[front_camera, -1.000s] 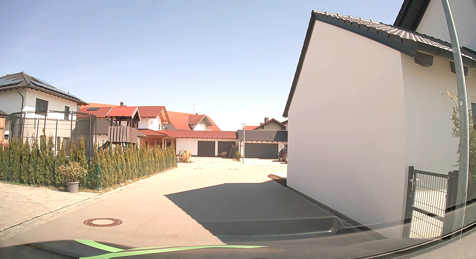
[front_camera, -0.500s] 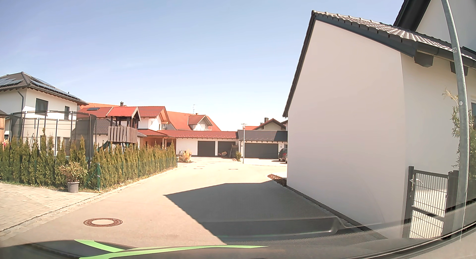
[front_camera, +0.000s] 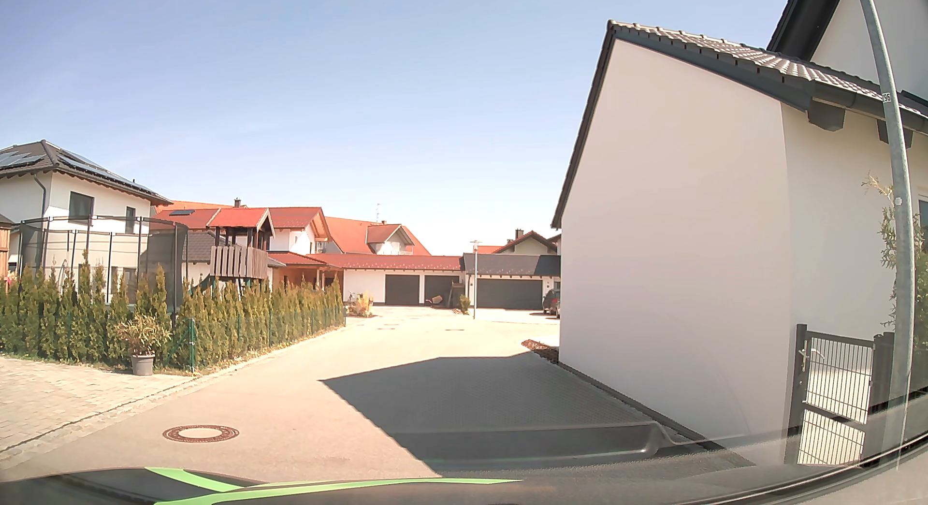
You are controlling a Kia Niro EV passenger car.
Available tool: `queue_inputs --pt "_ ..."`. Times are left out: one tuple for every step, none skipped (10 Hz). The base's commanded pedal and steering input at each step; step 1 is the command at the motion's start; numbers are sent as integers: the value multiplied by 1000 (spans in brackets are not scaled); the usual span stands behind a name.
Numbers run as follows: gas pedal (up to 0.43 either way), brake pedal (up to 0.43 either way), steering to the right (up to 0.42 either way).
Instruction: Follow the waypoints while adhering to traffic rules and regulations
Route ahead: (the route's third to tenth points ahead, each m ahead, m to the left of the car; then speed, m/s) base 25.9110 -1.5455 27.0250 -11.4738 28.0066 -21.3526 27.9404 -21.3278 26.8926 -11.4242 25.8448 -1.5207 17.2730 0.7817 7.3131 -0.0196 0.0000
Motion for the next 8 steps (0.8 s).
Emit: queue_inputs --pt "0 445 -42" --pt "0 445 -42" --pt "0 445 -42" --pt "0 445 -42" --pt "0 445 -42" --pt "0 445 -42" --pt "0 445 -42" --pt "0 445 -42"
